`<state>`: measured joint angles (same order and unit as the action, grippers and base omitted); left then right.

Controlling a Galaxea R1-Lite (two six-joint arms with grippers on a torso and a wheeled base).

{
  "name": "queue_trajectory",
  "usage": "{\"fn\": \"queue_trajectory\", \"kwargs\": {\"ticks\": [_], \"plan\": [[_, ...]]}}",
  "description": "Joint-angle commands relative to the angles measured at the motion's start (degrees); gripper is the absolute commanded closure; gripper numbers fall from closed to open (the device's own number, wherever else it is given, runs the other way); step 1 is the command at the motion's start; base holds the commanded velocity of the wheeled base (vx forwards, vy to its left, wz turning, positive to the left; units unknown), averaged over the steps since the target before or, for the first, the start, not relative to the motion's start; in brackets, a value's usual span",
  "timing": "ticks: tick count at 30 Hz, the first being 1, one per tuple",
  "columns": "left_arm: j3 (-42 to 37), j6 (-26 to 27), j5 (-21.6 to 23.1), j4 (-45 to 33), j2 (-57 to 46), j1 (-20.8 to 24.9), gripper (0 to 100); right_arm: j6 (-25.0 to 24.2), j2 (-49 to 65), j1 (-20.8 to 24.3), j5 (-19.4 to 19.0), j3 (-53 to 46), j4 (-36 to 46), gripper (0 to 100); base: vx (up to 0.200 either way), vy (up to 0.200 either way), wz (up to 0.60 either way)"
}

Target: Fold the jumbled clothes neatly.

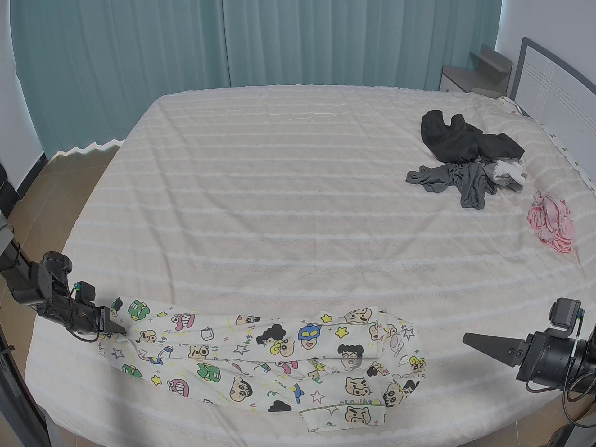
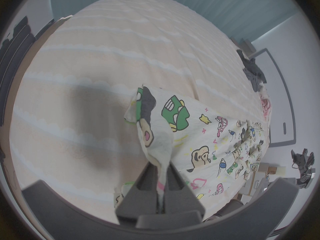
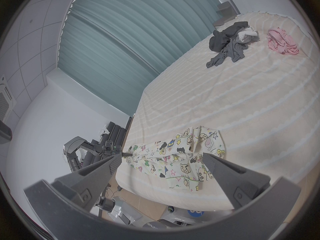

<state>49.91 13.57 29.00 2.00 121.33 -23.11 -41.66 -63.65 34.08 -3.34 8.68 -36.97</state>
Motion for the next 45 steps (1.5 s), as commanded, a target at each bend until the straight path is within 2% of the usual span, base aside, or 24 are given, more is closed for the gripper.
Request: {"fn": "queue_trajectory", "kwargs": {"ticks": [1, 9, 15, 19, 24, 26, 32, 33, 35, 40, 41, 42, 43, 44, 45], "plan": [[0.28, -0.12, 2.29, 0.02, -1.19, -4.48, 100, 0.00, 0.01, 0.02, -0.09, 0.02, -0.03, 0, 0.000, 0.000, 0.00], [3.62, -0.47, 7.91, -0.68, -1.63, -15.65, 100, 0.00, 0.10, 0.02, -0.18, 0.02, -0.03, 0, 0.000, 0.000, 0.00], [11.00, -0.47, 10.46, -6.75, -1.01, -24.00, 100, -0.09, 0.10, 0.02, -0.18, -0.07, -0.03, 0, 0.000, 0.000, 0.00], [17.86, -3.20, 10.90, -12.46, -1.27, -27.51, 100, -0.09, 0.28, 0.02, -0.09, 0.02, -0.12, 0, 0.000, 0.000, 0.00], [21.11, -5.57, 10.90, -20.28, -4.79, -27.42, 100, -0.09, 1.24, 0.02, -0.18, 0.02, -0.03, 0, 0.000, 0.000, 0.00], [20.58, -5.66, 10.99, -21.42, -6.81, -26.37, 100, -0.09, 1.51, 0.02, -0.18, 0.02, -0.03, 0, 0.000, 0.000, 0.00], [14.95, -7.42, 10.81, -23.09, -15.95, -17.67, 100, -0.09, 2.12, 0.02, -0.18, 0.20, -0.03, 0, 0.000, 0.000, 0.00], [14.95, -7.42, 10.81, -23.09, -15.95, -17.67, 100, -0.09, 2.12, 0.02, -0.18, 0.20, -0.03, 0, 0.000, 0.000, 0.00], [12.67, -11.02, 10.46, -22.92, -20.26, -11.16, 100, -0.09, 2.04, 0.02, -0.18, 0.20, -0.03, 0, 0.000, 0.000, 0.00], [9.42, -14.62, 8.35, -22.04, -25.80, 0.70, 100, -0.09, 2.21, 0.02, -0.18, 0.29, -0.03, 0, 0.000, 0.000, 0.00], [9.24, -14.71, 8.09, -22.04, -25.97, 1.49, 100, -0.09, 2.21, 0.02, -0.18, 0.29, -0.03, 0, 0.000, 0.000, 0.00], [8.54, -15.59, 6.33, -21.95, -26.85, 5.18, 100, -0.09, 2.21, 0.02, -0.18, 0.29, -0.03, 0, 0.000, 0.000, 0.00], [8.54, -15.59, 6.33, -21.95, -26.85, 5.18, 100, -0.09, 2.21, 0.02, -0.18, 0.29, -0.03, 0, 0.000, 0.000, 0.00], [8.01, -16.56, 4.84, -21.69, -27.38, 8.26, 100, -0.09, 2.21, 0.02, -0.18, 0.29, -0.03, 0, 0.000, 0.000, 0.00], [7.04, -18.67, 2.55, -20.19, -27.55, 13.53, 100, -0.09, 2.12, 0.02, -0.18, 0.20, -0.03, 0, 0.000, 0.000, 0.00]]}}
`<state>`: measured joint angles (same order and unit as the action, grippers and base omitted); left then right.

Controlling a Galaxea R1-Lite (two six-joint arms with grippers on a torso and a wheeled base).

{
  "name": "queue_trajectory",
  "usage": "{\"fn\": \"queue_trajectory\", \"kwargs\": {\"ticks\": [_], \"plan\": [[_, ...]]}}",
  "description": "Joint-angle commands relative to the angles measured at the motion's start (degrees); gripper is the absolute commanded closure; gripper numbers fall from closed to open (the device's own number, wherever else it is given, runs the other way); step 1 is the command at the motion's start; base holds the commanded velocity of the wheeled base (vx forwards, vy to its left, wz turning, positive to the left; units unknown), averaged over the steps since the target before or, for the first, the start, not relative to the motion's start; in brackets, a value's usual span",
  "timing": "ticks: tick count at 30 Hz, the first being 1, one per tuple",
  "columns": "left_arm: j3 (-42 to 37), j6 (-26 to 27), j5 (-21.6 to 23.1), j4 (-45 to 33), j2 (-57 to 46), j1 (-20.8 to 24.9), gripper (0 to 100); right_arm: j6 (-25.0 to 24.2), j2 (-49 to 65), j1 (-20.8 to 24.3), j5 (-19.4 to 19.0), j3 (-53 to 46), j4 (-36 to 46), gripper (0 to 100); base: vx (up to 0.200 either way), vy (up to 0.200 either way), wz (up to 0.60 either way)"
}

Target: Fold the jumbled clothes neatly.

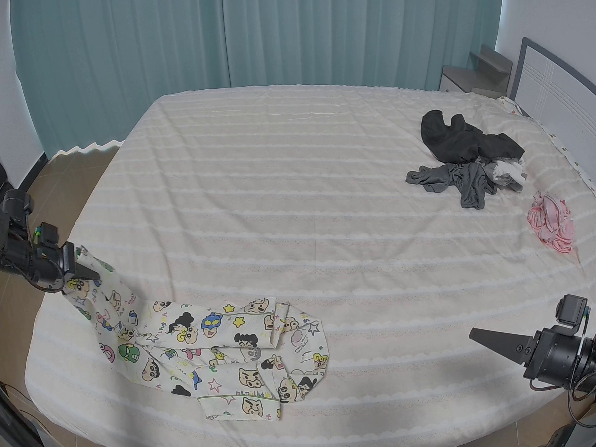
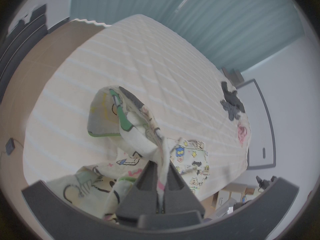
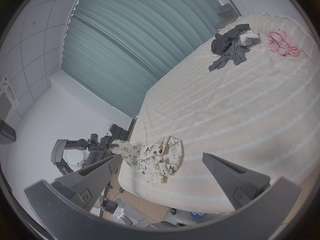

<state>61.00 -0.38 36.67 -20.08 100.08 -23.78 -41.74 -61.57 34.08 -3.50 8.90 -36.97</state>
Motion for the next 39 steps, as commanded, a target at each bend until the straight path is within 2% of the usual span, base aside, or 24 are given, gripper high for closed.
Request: {"fn": "queue_trajectory", "kwargs": {"ticks": [1, 2, 3, 6, 9, 13, 20, 28, 29, 39], "plan": [[-4.40, -5.51, -5.82, 2.76, -6.39, 15.79, 100, -0.01, -0.04, 0.02, -0.02, -0.02, -0.03, 0, 0.000, 0.000, 0.00], [-5.19, -7.44, -7.49, 4.87, -6.31, 19.39, 100, -0.01, -0.04, 0.02, -0.02, -0.02, -0.03, 0, 0.000, 0.000, 0.00], [-5.28, -7.71, -7.67, 5.14, -6.22, 19.74, 100, -0.01, -0.04, 0.02, -0.02, -0.02, -0.03, 0, 0.000, 0.000, 0.00], [-7.92, -13.68, -15.66, 12.70, -5.16, 30.02, 100, -0.01, 0.05, 0.02, -0.02, -0.02, -0.03, 0, 0.000, 0.000, 0.00], [-9.06, -17.11, -20.41, 17.97, -1.82, 36.70, 100, -0.01, -0.04, 0.02, -0.02, -0.02, -0.03, 0, 0.000, 0.000, 0.00], [-9.67, -20.54, -24.45, 22.19, 1.60, 43.65, 100, -0.01, -0.04, 0.02, -0.02, -0.11, -0.03, 0, 0.000, 0.000, 0.00], [-9.67, -25.11, -26.74, 25.09, 4.07, 50.06, 100, -0.01, -0.04, 0.02, -0.02, -0.11, -0.03, 0, 0.000, 0.000, 0.00], [-11.34, -27.22, -27.09, 29.83, 6.88, 51.38, 100, -0.01, -0.21, 0.02, -0.10, -0.20, -0.03, 0, 0.000, 0.000, 0.00], [-11.70, -28.36, -26.74, 31.50, 7.05, 51.47, 0, -0.01, -0.39, 0.02, -0.19, -0.29, -0.03, 0, 0.000, 0.000, 0.00], [-11.34, -33.20, -27.09, 35.72, 6.70, 55.42, 0, -0.01, -0.39, 0.02, -0.19, -0.29, -0.03, 0, 0.000, 0.000, 0.00]]}}
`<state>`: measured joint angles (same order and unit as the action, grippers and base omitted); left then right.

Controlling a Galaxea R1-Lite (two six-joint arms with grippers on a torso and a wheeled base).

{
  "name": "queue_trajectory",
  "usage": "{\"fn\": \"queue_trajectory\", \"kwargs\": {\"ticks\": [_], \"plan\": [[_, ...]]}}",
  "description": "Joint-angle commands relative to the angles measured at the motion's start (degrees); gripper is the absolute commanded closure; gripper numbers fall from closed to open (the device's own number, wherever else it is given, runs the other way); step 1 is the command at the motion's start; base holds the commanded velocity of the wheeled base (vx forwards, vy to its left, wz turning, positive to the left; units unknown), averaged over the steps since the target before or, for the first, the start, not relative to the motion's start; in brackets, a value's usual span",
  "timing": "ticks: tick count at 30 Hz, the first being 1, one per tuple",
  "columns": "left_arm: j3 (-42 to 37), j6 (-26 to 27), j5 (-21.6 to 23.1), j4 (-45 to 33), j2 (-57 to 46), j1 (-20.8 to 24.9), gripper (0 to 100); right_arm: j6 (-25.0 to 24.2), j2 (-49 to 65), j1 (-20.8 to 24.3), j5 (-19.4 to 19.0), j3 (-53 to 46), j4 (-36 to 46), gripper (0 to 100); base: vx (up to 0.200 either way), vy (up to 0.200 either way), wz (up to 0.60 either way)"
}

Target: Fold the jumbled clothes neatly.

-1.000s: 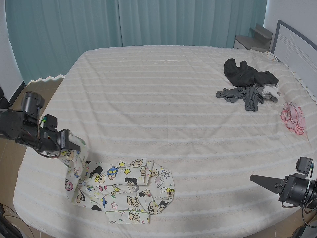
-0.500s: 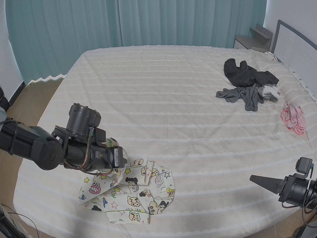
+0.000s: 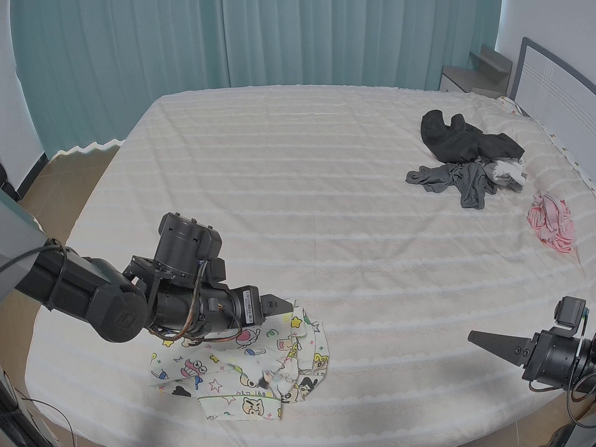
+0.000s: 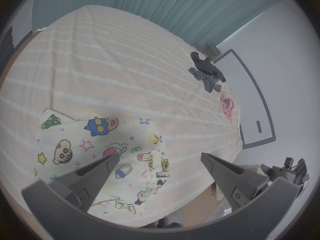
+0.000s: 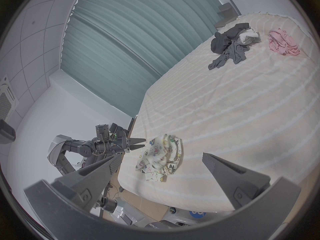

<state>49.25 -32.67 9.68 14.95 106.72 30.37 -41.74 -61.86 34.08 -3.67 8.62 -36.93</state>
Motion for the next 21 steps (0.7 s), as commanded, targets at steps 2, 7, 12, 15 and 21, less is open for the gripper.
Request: {"fn": "queue_trajectory", "kwargs": {"ticks": [2, 7, 12, 15, 21], "plan": [[0.50, -1.69, -0.28, 1.23, -0.72, 1.27, 0, -0.01, -0.11, 0.02, -0.02, -0.01, -0.08, 0, 0.000, 0.000, 0.00], [-2.05, -2.05, -0.54, 1.40, -3.53, -0.66, 0, -0.01, -0.28, 0.02, -0.02, -0.01, 0.01, 0, 0.000, 0.000, 0.00], [-9.08, -2.13, 0.69, 2.28, -9.51, -5.76, 0, -0.01, -0.55, 0.10, -0.55, -0.44, 0.01, 0, 0.000, 0.000, 0.00], [-14.18, -2.13, 3.68, 4.83, -12.94, -9.89, 0, 0.17, -0.72, 0.10, -2.13, -0.88, 0.01, 0, 0.000, 0.000, 0.00], [-24.55, -2.40, 9.92, 13.44, -16.72, -14.37, 0, 0.17, -3.01, 0.10, -3.27, -1.06, 0.01, 0, 0.000, 0.000, 0.00]]}}
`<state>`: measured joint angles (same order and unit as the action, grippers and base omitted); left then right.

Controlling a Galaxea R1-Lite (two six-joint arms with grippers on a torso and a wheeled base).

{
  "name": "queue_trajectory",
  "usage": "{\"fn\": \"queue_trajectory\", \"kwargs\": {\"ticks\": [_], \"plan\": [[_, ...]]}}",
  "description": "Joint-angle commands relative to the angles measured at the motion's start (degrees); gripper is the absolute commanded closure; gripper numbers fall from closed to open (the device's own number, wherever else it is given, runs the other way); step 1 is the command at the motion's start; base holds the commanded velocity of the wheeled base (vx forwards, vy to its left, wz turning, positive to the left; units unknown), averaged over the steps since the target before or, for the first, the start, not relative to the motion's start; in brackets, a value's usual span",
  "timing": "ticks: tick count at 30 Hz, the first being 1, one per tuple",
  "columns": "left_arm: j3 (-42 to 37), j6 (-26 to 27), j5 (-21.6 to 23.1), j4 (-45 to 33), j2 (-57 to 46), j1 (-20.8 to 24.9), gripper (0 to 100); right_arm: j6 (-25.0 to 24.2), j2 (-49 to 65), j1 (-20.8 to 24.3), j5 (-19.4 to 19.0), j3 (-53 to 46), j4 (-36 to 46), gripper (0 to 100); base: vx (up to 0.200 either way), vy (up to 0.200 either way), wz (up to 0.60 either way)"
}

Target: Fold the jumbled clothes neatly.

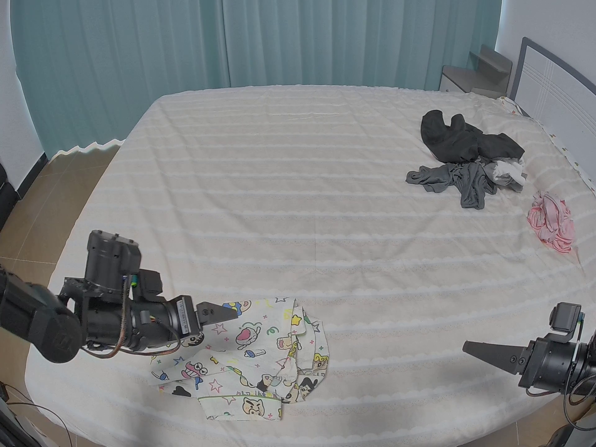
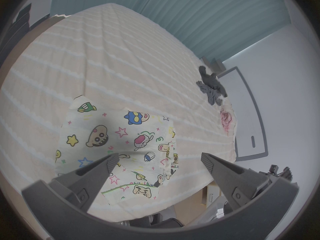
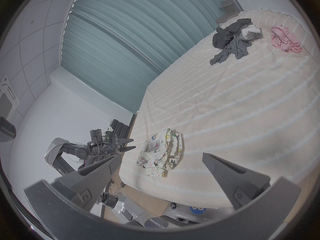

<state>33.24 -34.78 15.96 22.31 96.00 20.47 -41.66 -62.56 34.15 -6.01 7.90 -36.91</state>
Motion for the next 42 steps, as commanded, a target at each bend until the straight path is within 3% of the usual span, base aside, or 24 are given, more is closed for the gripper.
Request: {"fn": "queue_trajectory", "kwargs": {"ticks": [1, 5, 9, 14, 16, 24, 32, 42], "plan": [[-10.30, -0.20, 3.64, 8.01, -6.00, -4.47, 0, 0.08, -2.83, 0.04, -1.02, -0.34, -0.09, 0, -0.200, 0.000, 0.00], [-14.52, -0.55, 3.47, 14.87, -5.47, -4.47, 0, 0.00, -5.82, 0.57, -2.69, 1.07, -0.18, 0, -0.200, 0.000, 0.00], [-15.75, -5.83, 3.47, 19.53, -5.65, -4.47, 0, -0.53, -12.50, 3.74, -3.57, 4.67, -0.35, 0, -0.050, 0.000, 0.00], [-18.21, -6.97, 3.20, 24.71, -6.26, -4.56, 0, -0.80, -21.11, 7.16, -4.62, 10.56, -0.62, 0, 0.000, 0.000, 0.00], [-18.48, -7.85, 3.38, 25.42, -6.18, -4.47, 0, -0.80, -24.71, 8.57, -6.12, 14.25, -0.70, 0, 0.000, 0.000, 0.00], [-18.39, -10.66, 4.17, 25.68, -6.18, -5.09, 0, -0.97, -37.37, 11.56, -5.77, 23.57, -0.70, 0, 0.000, 0.000, 0.00], [-17.95, -10.75, 8.83, 26.29, -5.47, -9.92, 0, -3.61, -49.76, 12.79, 0.91, 26.91, -9.76, 0, 0.000, 0.200, 0.00], [-17.60, -10.75, 8.74, 26.29, -4.51, -10.62, 0, -3.96, -51.34, 13.84, 2.58, 28.84, -10.81, 0, 0.000, 0.200, 0.00]]}}
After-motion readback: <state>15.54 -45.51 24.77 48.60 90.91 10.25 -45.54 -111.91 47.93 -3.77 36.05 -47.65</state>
